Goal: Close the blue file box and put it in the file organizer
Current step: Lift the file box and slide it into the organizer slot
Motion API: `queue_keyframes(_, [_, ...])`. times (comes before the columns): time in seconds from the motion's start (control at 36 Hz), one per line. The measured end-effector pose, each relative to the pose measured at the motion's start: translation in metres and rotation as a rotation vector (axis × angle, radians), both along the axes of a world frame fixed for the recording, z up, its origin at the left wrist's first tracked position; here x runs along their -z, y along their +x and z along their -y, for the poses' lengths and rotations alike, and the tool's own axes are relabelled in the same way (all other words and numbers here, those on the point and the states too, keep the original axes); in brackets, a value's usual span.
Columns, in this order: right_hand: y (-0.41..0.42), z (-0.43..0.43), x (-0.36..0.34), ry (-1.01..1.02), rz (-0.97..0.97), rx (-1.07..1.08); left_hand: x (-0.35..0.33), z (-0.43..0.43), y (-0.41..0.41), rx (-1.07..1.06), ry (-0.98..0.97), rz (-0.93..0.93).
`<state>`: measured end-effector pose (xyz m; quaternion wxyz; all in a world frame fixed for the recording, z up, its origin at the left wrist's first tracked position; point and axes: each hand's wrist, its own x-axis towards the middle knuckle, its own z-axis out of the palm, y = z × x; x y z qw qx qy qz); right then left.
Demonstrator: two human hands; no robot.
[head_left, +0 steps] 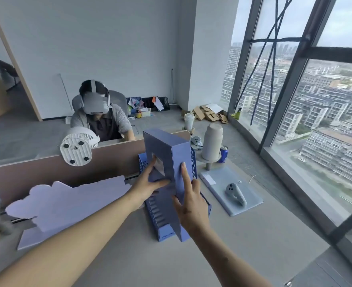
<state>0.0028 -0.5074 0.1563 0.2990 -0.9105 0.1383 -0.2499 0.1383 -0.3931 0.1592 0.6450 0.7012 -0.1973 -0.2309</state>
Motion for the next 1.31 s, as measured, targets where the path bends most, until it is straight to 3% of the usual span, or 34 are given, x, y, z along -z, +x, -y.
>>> queue_keyframes(0.19, [0.025, 0.005, 0.016, 0.046, -0.005, -0.009, 0.002, 0.008, 0.022, -0.016, 0.029, 0.000])
queue_keyframes(0.47, [0.058, 0.012, 0.041, 0.066, 0.008, -0.060, 0.023, 0.004, 0.055, 0.020, -0.084, -0.073])
queue_keyframes(0.78, [0.077, 0.006, 0.073, 0.085, 0.039, -0.111, 0.034, -0.010, 0.067, 0.059, 0.203, 0.177])
queue_keyframes(1.03, [0.082, 0.003, 0.077, 0.132, 0.126, -0.103, 0.026, -0.011, 0.066, 0.086, 0.214, 0.258])
queue_keyframes(1.31, [0.079, 0.001, 0.113, 0.129, 0.051, -0.152, 0.055, -0.012, 0.057, 0.061, 0.340, 0.239])
